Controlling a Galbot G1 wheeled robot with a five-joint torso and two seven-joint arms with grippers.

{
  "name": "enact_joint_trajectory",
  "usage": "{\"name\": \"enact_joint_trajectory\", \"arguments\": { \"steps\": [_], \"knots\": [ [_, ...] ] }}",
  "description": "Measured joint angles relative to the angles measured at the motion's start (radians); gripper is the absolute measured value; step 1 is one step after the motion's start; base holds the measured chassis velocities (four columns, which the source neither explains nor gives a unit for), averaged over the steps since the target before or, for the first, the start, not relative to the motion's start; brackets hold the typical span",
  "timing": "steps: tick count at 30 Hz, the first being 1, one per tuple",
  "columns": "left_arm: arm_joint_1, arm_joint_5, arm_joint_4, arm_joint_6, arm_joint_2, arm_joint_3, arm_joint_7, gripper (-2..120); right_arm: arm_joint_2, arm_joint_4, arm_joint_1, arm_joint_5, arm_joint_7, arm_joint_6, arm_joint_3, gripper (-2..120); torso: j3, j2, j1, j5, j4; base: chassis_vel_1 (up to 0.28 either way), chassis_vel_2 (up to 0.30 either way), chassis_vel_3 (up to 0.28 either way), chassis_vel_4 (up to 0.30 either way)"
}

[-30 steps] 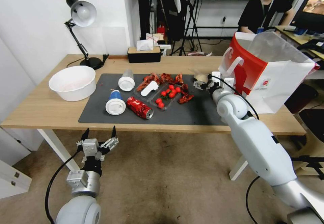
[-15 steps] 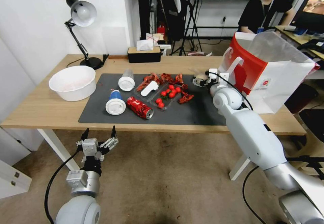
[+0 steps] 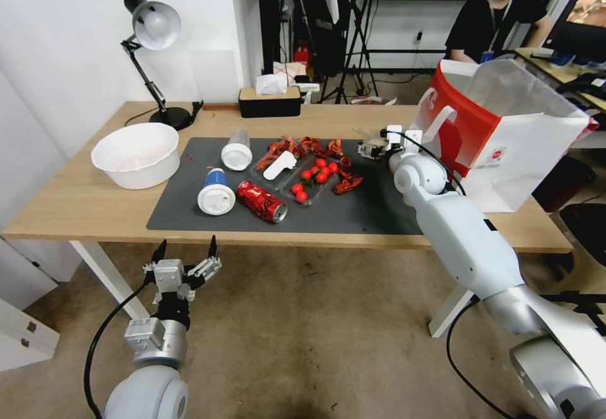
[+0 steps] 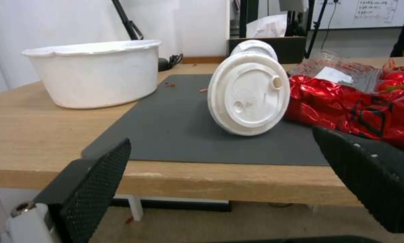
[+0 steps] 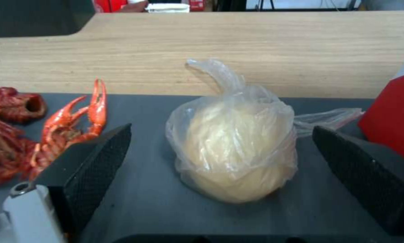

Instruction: Pick up the trash from the table and place it into the takeout bag.

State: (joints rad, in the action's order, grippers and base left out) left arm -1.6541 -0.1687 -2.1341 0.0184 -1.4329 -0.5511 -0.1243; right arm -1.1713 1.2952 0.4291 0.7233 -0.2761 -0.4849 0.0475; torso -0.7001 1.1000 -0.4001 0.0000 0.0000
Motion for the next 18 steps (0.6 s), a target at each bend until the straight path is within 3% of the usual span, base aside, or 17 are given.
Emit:
{"name": "enact_joint_trajectory", "arguments": {
  "steps": [18],
  "knots": [
    [0.003, -0.002, 0.004, 0.001, 0.004, 0.004, 0.0, 100, -0.037, -0.195, -0.089, -0.03, 0.024, -0.008, -0.031, 99, 0.0, 0.0, 0.0, 0.0, 0.0, 0.0, 0.0, 0.0, 0.0]
  ]
}}
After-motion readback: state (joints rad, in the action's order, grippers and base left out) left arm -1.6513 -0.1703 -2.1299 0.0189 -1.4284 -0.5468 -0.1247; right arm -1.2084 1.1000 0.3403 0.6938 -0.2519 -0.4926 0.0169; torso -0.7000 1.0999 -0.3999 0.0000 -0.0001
